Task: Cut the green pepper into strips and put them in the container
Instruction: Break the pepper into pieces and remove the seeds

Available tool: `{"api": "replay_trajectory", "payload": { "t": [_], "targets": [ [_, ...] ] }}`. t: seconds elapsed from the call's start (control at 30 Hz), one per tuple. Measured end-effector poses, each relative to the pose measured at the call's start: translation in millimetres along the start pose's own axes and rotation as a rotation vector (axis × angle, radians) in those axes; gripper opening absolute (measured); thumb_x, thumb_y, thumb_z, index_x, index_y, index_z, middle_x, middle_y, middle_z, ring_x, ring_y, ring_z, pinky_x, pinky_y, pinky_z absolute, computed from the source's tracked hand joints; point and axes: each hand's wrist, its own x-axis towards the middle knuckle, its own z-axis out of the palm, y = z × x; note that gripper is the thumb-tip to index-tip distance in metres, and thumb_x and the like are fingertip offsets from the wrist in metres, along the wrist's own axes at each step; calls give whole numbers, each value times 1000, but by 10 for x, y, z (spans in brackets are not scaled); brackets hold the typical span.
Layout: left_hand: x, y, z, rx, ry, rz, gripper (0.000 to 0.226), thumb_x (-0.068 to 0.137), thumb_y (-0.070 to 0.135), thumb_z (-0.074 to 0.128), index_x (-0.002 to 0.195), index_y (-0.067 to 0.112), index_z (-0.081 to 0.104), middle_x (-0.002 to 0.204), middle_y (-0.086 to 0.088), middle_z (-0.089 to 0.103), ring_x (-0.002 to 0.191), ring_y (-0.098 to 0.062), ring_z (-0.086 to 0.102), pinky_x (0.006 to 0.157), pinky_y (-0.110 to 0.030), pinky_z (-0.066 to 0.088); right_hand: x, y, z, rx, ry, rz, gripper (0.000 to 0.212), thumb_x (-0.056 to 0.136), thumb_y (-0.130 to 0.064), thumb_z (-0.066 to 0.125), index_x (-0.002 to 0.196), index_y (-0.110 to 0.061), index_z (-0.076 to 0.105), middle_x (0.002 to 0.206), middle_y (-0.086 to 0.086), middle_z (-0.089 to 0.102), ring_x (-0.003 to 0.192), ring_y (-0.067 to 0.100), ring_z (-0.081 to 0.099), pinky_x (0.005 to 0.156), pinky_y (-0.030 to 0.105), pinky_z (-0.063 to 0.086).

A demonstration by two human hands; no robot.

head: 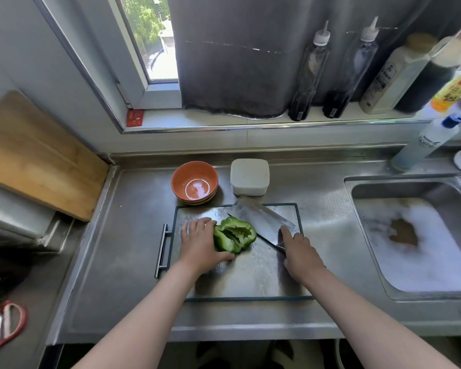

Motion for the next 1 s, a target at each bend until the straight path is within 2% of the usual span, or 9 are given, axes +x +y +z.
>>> {"api": "replay_trajectory", "payload": {
  "t": [0.17, 0.27, 0.33, 0.4, 0.5, 0.57, 0.63, 0.8, 1.0],
  "targets": [
    [-69, 68, 70, -164, 138, 30, 82, 72, 52, 70, 141, 20, 38, 133, 4, 46, 129, -20, 37, 110, -30, 12, -107, -20, -124, 71, 44, -32, 56, 92, -13, 47, 145, -16, 32, 136, 13, 46, 106, 35, 58, 75, 36, 46],
    [-88, 87, 78, -327, 161, 54, 69, 72, 36, 74, 134, 20, 47, 135, 4, 47, 126, -21, 42, 104, -27, 21, -197, -55, -280, 242, 54, 25, 53, 93, -20, 44, 146, -21, 40, 131, 9, 59, 109, 32, 61, 86, 36, 50],
    [-82, 94, 62, -422, 167, 41, 65, 73, 31, 78, 132, 20, 51, 141, 4, 43, 126, -21, 44, 105, -31, 30, -274, -78, -396, 346, 83, 62, 38, 94, -24, 41, 130, -26, 53, 108, 3, 69, 95, 28, 64, 78, 36, 51],
    [-55, 119, 42, -467, 193, 70, 63, 73, 28, 80, 129, 20, 55, 138, 6, 46, 123, -19, 49, 102, -26, 35, -368, -113, -491, 387, 131, 40, 18, 99, -27, 38, 100, -31, 56, 83, -1, 65, 75, 23, 60, 66, 35, 48],
    [-10, 169, 2, -484, 201, 97, 60, 72, 27, 80, 126, 17, 57, 133, 5, 50, 120, -15, 51, 100, -22, 37, -489, -211, -582, 432, 199, -15, 25, 102, -29, 38, 79, -28, 48, 71, 0, 60, 66, 23, 55, 57, 37, 42],
    [5, 154, 1, -483, 197, 79, 59, 71, 30, 79, 124, 17, 56, 132, 5, 49, 117, -16, 52, 100, -29, 44, -536, -315, -615, 484, 200, -56, 26, 103, -32, 39, 81, -26, 52, 70, 1, 61, 65, 25, 57, 57, 44, 46],
    [0, 102, 7, -484, 181, 48, 58, 71, 33, 79, 122, 18, 55, 130, 6, 49, 114, -17, 54, 98, -34, 48, -570, -443, -617, 493, 186, -93, 26, 104, -35, 39, 83, -26, 54, 70, 0, 61, 64, 23, 57, 56, 41, 44],
    [-19, 7, 4, -502, 179, 55, 51, 71, 32, 82, 113, 19, 56, 112, 10, 50, 102, -11, 54, 85, -19, 41, -620, -726, -527, 371, 136, -120, 24, 104, -33, 36, 84, -26, 46, 72, -3, 57, 68, 21, 52, 53, 33, 32],
    [38, -23, 2, -545, 175, 63, 51, 70, 33, 81, 113, 19, 58, 111, 9, 52, 101, -10, 55, 87, -20, 44, -667, -843, -482, 305, 98, -97, 21, 106, -34, 34, 97, -27, 52, 74, -4, 57, 64, 16, 51, 51, 31, 30]
  ]
}}
